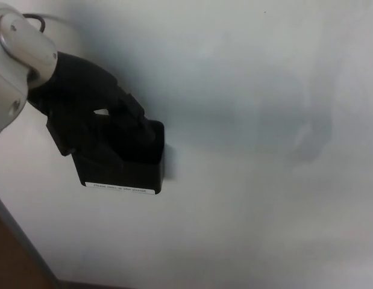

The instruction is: A magnetic marker holder is on the left hand side of the white board, the robot put the index and middle finger into the opening of the container and pull off the magnetic holder and hand it to a human on the left hand side.

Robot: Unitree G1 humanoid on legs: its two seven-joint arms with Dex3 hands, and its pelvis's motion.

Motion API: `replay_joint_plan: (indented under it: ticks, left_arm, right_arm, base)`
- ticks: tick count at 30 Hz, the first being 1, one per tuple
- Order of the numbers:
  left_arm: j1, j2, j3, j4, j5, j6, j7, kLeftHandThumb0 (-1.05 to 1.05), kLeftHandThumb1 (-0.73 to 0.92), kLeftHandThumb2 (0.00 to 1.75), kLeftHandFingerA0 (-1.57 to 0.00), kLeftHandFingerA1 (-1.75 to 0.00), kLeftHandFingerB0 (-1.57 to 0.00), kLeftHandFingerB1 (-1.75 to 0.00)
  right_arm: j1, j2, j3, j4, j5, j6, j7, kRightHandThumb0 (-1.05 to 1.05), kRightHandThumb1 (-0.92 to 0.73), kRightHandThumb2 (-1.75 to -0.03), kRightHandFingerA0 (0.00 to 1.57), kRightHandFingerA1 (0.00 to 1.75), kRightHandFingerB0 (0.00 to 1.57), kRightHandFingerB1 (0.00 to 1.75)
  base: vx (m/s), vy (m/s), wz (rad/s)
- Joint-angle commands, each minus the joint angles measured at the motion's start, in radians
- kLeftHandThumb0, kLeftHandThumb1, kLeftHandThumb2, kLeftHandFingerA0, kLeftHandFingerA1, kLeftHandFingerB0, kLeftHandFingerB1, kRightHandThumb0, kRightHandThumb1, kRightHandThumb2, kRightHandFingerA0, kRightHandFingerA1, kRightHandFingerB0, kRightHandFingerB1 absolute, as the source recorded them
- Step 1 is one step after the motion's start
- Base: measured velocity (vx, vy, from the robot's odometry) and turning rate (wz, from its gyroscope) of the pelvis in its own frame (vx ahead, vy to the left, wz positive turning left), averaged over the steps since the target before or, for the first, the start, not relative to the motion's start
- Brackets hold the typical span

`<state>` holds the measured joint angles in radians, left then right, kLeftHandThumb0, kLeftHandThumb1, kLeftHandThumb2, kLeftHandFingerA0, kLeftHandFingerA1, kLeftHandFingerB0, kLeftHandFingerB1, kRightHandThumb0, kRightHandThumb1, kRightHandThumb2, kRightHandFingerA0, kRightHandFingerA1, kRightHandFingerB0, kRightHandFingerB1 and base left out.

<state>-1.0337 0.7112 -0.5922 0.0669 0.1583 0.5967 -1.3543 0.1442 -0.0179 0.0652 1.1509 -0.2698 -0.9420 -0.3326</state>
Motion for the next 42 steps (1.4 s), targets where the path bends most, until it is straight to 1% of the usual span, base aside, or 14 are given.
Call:
replay_joint_plan:
  ticks: [1,5,6,7,10,11,19,29,31,32,36,37,40,42]
  left_arm:
    - [-0.027,0.01,0.0,0.03,0.04,-0.049,-0.004,-0.93,0.58,0.93,-0.35,-0.53,-0.03,-0.06]
    - [-0.035,0.007,-0.004,0.042,0.053,-0.057,-0.006,-0.93,0.59,0.93,-0.36,-0.53,-0.03,-0.07]
    - [-0.029,0.009,-0.001,0.042,0.054,-0.073,-0.003,-0.89,0.66,1.01,-0.21,-0.49,0.0,-0.15]
    - [-0.012,0.007,0.01,0.045,0.048,-0.085,0.009,-0.83,0.66,1.05,0.0,-0.22,-0.04,-0.2]
    - [0.005,-0.001,0.023,0.051,0.041,-0.08,0.021,-0.83,0.66,1.05,0.0,-0.22,-0.04,-0.2]
    - [0.01,-0.01,0.021,0.065,0.041,-0.084,0.024,-0.99,0.76,1.08,0.0,-0.04,-0.08,-0.11]
    - [0.028,-0.042,0.012,0.105,0.061,-0.092,0.041,-0.96,0.72,1.06,-0.03,-0.18,-0.1,-0.15]
    - [0.055,-0.077,0.005,0.123,0.067,-0.091,0.043,-0.99,0.71,1.05,-0.04,-0.11,-0.1,-0.1]
    - [0.063,-0.085,0.001,0.131,0.072,-0.101,0.048,-0.96,0.68,1.05,-0.04,-0.18,-0.1,-0.13]
    - [0.065,-0.087,-0.004,0.127,0.079,-0.097,0.05,-0.91,0.63,1.02,-0.06,-0.34,-0.08,-0.16]
    - [0.068,-0.092,-0.01,0.119,0.094,-0.091,0.051,-0.9,0.62,1.0,-0.07,-0.36,-0.04,-0.16]
    - [0.074,-0.096,-0.009,0.125,0.092,-0.102,0.053,-0.86,0.6,1.03,-0.02,-0.39,-0.03,-0.2]
    - [0.083,-0.098,-0.007,0.13,0.086,-0.132,0.051,-0.87,0.61,1.0,-0.06,-0.37,-0.02,-0.18]
    - [0.089,-0.099,-0.011,0.134,0.085,-0.132,0.044,-0.98,0.69,1.04,-0.05,-0.14,-0.11,-0.12]
  right_arm:
    - [-0.001,-0.02,0.002,0.001,-0.004,-0.011,-0.011,-0.58,-0.7,-0.61,0.7,0.49,0.58,0.43]
    - [-0.003,-0.02,0.004,0.001,-0.006,-0.006,-0.012,-0.59,-0.71,-0.61,0.7,0.48,0.58,0.43]
    - [-0.002,-0.02,0.005,-0.001,-0.007,-0.007,-0.013,-0.59,-0.7,-0.61,0.71,0.48,0.58,0.43]
    - [-0.001,-0.018,0.006,-0.005,-0.006,-0.006,-0.011,-0.6,-0.71,-0.62,0.69,0.47,0.57,0.42]
    - [-0.001,-0.017,0.006,-0.006,-0.002,-0.004,-0.006,-0.6,-0.71,-0.62,0.69,0.47,0.57,0.42]
    - [-0.001,-0.016,0.006,-0.005,0.0,-0.009,-0.004,-0.59,-0.7,-0.61,0.7,0.48,0.59,0.43]
    - [-0.004,-0.014,0.005,-0.006,0.003,-0.01,0.0,-0.59,-0.7,-0.61,0.7,0.47,0.58,0.43]
    - [0.008,-0.015,0.008,-0.013,0.005,-0.011,0.009,-0.57,-0.7,-0.61,0.69,0.47,0.58,0.43]
    - [0.006,-0.019,0.012,-0.014,-0.003,-0.002,0.003,-0.59,-0.7,-0.61,0.69,0.47,0.58,0.42]
    - [0.005,-0.019,0.013,-0.014,-0.006,-0.003,0.0,-0.58,-0.7,-0.61,0.71,0.49,0.58,0.43]
    - [0.002,-0.018,0.013,-0.013,-0.005,-0.006,-0.003,-0.59,-0.7,-0.61,0.74,0.49,0.58,0.43]
    - [0.0,-0.017,0.013,-0.014,-0.006,-0.008,-0.005,-0.59,-0.7,-0.61,0.71,0.48,0.6,0.43]
    - [-0.002,-0.014,0.012,-0.017,0.0,-0.007,0.002,-0.58,-0.7,-0.61,0.69,0.48,0.59,0.43]
    - [-0.003,-0.012,0.01,-0.017,0.004,-0.007,0.008,-0.57,-0.7,-0.61,0.7,0.48,0.6,0.43]
  base:
    - [0.0,0.0,0.0]
    - [0.0,0.0,0.0]
    - [0.0,0.0,0.0]
    - [0.0,0.0,0.0]
    - [0.0,0.0,0.0]
    - [0.0,0.0,0.0]
    - [0.0,0.0,0.0]
    - [0.0,0.0,0.0]
    - [0.0,0.0,0.0]
    - [0.0,0.0,0.0]
    - [0.0,0.0,0.0]
    - [0.0,0.0,0.0]
    - [0.0,0.0,0.0]
    - [0.0,0.0,0.0]
